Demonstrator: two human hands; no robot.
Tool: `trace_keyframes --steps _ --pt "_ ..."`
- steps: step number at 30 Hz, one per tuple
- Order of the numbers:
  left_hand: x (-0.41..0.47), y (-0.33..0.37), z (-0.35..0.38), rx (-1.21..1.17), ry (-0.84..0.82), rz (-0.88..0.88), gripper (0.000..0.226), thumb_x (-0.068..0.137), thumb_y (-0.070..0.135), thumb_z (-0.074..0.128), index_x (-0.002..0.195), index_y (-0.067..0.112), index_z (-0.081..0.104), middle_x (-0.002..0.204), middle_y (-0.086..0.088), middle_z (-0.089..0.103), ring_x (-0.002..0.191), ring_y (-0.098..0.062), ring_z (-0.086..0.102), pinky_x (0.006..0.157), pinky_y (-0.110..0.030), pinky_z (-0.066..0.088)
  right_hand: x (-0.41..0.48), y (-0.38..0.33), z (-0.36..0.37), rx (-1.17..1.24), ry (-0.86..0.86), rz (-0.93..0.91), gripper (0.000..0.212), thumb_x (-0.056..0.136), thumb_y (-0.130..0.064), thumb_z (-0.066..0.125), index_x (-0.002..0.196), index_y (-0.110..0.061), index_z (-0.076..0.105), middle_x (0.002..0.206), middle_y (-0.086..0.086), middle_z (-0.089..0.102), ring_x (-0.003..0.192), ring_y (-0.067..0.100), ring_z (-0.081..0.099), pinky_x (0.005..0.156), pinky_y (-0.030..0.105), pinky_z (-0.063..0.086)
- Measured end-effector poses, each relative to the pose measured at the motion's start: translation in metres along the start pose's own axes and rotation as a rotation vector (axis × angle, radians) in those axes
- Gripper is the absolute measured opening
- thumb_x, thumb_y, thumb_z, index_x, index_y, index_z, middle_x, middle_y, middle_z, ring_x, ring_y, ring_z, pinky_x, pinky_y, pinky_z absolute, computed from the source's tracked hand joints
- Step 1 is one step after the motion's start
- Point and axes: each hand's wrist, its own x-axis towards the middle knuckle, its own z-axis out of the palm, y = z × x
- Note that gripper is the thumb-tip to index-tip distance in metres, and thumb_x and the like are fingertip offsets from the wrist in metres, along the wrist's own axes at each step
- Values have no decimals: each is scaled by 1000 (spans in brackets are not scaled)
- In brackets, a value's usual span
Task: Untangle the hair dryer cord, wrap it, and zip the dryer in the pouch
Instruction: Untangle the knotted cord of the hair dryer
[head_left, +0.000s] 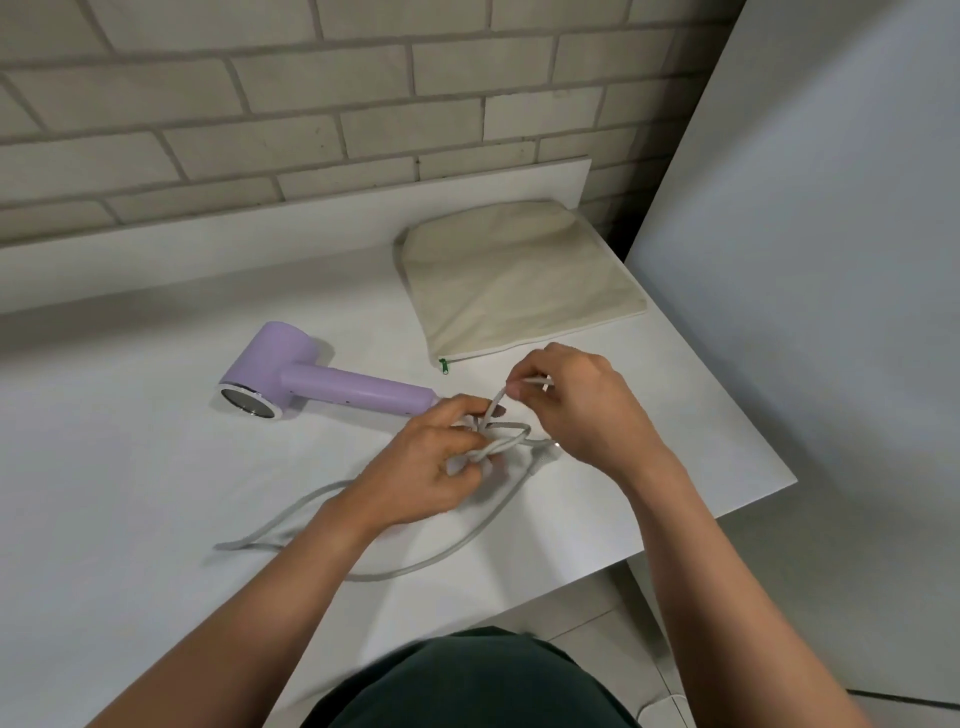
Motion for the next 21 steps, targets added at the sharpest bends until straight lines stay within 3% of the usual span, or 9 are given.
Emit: trace_keyframes --steps 4,7,9,11,12,15,18,21 --pt "-2 2 -11 -330 -184 -151 47 81 15 44 117 18 74 146 9 57 138 -11 50 113 -37 42 -1 1 -4 208 122 -2 7 102 -30 61 101 -26 66 84 -11 70 78 14 65 77 41 55" --pt "0 3 -12 -714 -76 -344 28 95 13 41 111 14 64 139 -2 65 136 -17 55 112 -46 42 -2 0 -4 314 177 -11 7 105 -31 58 102 -26 62 80 -12 70 71 12 64 66 32 52" --pt "6 6 -11 -776 46 -435 15 110 21 42 108 11 53 126 -10 71 123 -20 65 101 -42 49 -3 -1 -5 372 227 -23 8 106 -31 57 103 -24 60 83 -14 71 69 11 64 63 24 49" --pt "13 5 -11 -699 65 -477 6 106 16 54 112 13 52 119 -7 73 112 -21 69 93 -37 53 -4 -3 -7 424 273 -37 8 106 -29 57 105 -22 60 84 -14 73 69 9 65 64 19 47" --pt "16 5 -11 -622 40 -483 12 101 15 62 112 17 56 118 -3 72 112 -19 68 93 -37 53 -4 -4 -8 451 287 -45 8 107 -27 57 105 -20 60 85 -14 74 70 9 66 66 18 48" --pt "19 1 -9 -373 -28 -495 21 90 27 77 109 30 67 118 7 64 114 -5 62 95 -28 50 -6 -6 -10 496 316 -52 8 107 -25 55 107 -18 59 89 -13 75 74 12 68 72 30 54" --pt "20 6 -7 -71 -4 -480 31 85 42 76 114 35 67 112 10 50 109 -4 52 89 -21 49 -9 -5 -11 529 349 -52 8 108 -25 54 107 -17 57 92 -13 77 77 14 69 73 38 56" --pt "26 15 -13 1 -100 -594 35 85 50 68 117 35 63 103 10 59 98 -4 56 83 -26 48 -10 -3 -12 583 357 -56 9 108 -24 53 107 -15 55 97 -10 78 84 16 71 74 39 56"
